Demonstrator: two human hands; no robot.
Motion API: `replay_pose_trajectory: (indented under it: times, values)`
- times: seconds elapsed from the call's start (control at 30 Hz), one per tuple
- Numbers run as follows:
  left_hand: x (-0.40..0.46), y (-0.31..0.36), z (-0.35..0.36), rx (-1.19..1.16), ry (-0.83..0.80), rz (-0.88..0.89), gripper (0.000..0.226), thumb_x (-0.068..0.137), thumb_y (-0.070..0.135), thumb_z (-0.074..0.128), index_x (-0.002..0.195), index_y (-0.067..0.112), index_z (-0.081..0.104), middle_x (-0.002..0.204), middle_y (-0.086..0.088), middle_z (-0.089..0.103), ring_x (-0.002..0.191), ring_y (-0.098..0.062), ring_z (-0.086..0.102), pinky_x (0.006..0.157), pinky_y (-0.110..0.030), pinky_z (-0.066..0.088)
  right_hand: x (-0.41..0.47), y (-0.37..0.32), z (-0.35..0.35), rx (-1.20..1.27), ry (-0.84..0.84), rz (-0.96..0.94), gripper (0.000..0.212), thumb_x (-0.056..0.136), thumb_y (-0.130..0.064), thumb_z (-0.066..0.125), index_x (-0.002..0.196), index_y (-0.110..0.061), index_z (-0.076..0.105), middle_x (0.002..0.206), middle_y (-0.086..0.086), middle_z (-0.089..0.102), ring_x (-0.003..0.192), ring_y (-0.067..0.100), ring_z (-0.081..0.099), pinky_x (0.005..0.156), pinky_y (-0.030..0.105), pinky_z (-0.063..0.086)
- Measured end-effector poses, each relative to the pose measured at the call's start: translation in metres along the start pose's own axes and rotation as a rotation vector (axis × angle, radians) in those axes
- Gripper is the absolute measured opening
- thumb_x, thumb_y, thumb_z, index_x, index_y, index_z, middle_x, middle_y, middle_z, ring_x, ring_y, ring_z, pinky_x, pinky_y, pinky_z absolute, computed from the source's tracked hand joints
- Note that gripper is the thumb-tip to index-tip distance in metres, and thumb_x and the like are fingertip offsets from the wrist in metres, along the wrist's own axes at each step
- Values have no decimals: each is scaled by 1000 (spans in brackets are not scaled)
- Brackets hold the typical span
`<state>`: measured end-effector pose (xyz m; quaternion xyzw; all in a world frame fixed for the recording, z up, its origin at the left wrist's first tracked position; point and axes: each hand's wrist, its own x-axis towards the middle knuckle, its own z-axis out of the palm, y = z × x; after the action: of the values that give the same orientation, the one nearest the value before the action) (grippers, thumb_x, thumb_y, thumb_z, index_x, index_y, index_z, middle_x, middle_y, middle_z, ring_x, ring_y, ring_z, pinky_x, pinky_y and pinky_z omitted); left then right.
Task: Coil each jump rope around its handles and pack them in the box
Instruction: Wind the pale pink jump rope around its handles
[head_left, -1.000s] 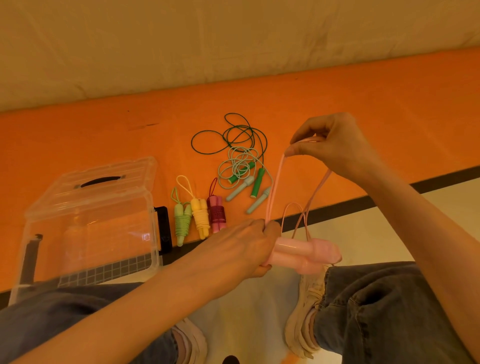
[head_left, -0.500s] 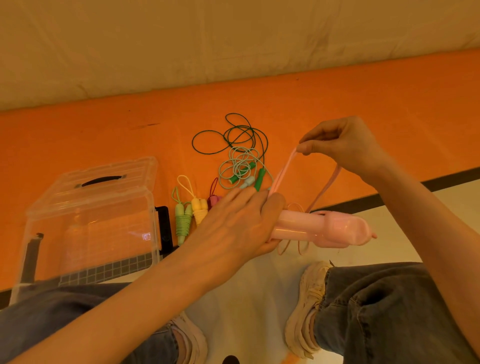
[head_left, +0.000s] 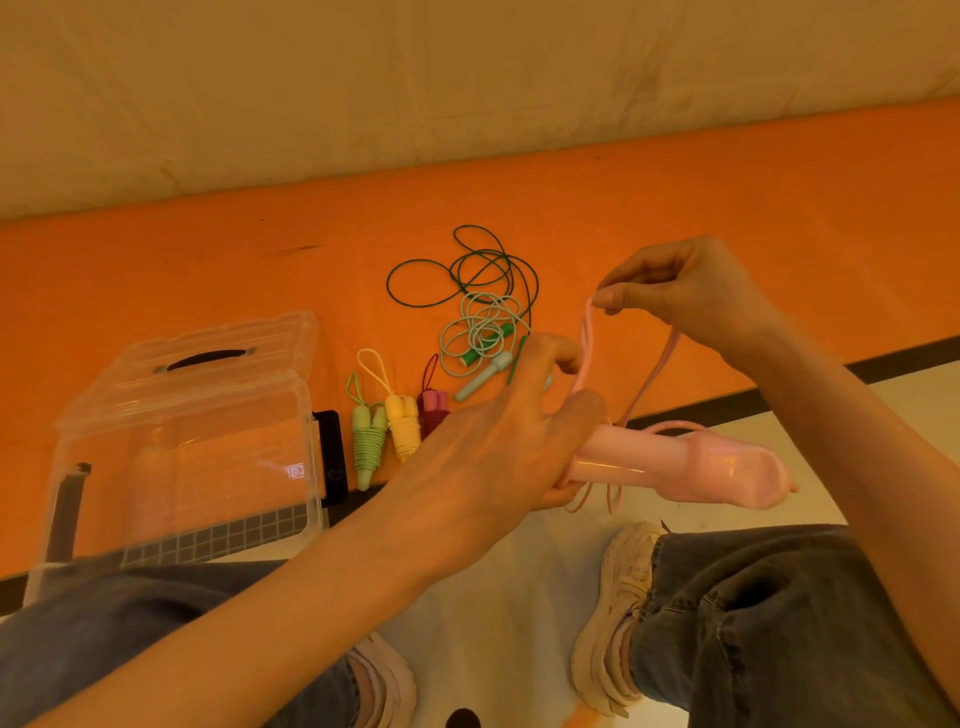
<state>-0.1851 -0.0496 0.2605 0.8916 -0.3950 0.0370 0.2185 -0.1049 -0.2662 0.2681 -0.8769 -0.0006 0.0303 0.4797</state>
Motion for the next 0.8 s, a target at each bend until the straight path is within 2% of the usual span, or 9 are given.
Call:
replay_pose_trajectory:
  times: [0.13, 0.27, 0.4, 0.53, 0.67, 0.73, 0.8]
  values:
    - [-1, 0, -2, 1, 23, 43, 41, 72, 16, 73, 100, 16, 43, 126, -7, 29, 58, -23, 51, 33, -34, 44, -1, -2, -1, 3, 14, 14, 18, 76, -18, 77, 89, -5, 74, 75, 7, 70, 58, -7, 59, 55, 3, 40]
    - [-1, 1, -2, -19, 32, 89, 34, 72, 21, 59, 100, 17, 41, 124, -7, 27, 57, -21, 52, 32, -33, 44, 1, -2, 0, -13, 40, 37, 20, 73, -25, 79, 84, -8, 73, 68, 5, 66, 54, -6, 55, 52, 4, 39]
    - [-2, 1, -3, -38, 42, 66, 47, 70, 14, 74, 100, 19, 39, 124, -6, 26, 60, -24, 53, 33, -34, 44, 1, -1, -2, -1, 70, 56, 19, 73, -26, 78, 82, -10, 73, 67, 3, 63, 51, -6, 49, 49, 7, 37]
    - [-2, 2, -10, -52, 70, 70, 41, 69, 15, 74, 101, 16, 48, 124, -5, 28, 66, -19, 52, 33, -34, 44, 1, 2, -5, 21, 9, 54, 14, 84, -22, 70, 95, -14, 75, 77, 2, 70, 66, 15, 45, 50, 14, 34]
    - [-2, -1, -6, -29, 68, 164, 36, 75, 25, 63, 105, 16, 45, 123, -2, 43, 77, -19, 59, 41, -32, 48, 2, 4, -4, 63, 22, 83, 15, 83, -19, 71, 96, -11, 70, 81, 4, 72, 75, 18, 54, 52, 11, 38]
    - [-4, -1, -2, -38, 63, 205, 32, 80, 29, 54, 108, 17, 44, 118, 1, 47, 87, -18, 60, 49, -33, 51, 1, 3, -3, 66, 28, 91, 17, 81, -19, 73, 93, -7, 70, 80, 6, 72, 71, 15, 55, 50, 9, 37]
    - [-7, -2, 0, -112, 66, 186, 33, 82, 33, 52, 110, 19, 43, 118, 4, 44, 87, -17, 60, 52, -35, 52, 1, 2, -2, 58, 24, 97, 17, 80, -19, 74, 91, -6, 72, 77, 6, 70, 60, 0, 56, 50, 4, 35]
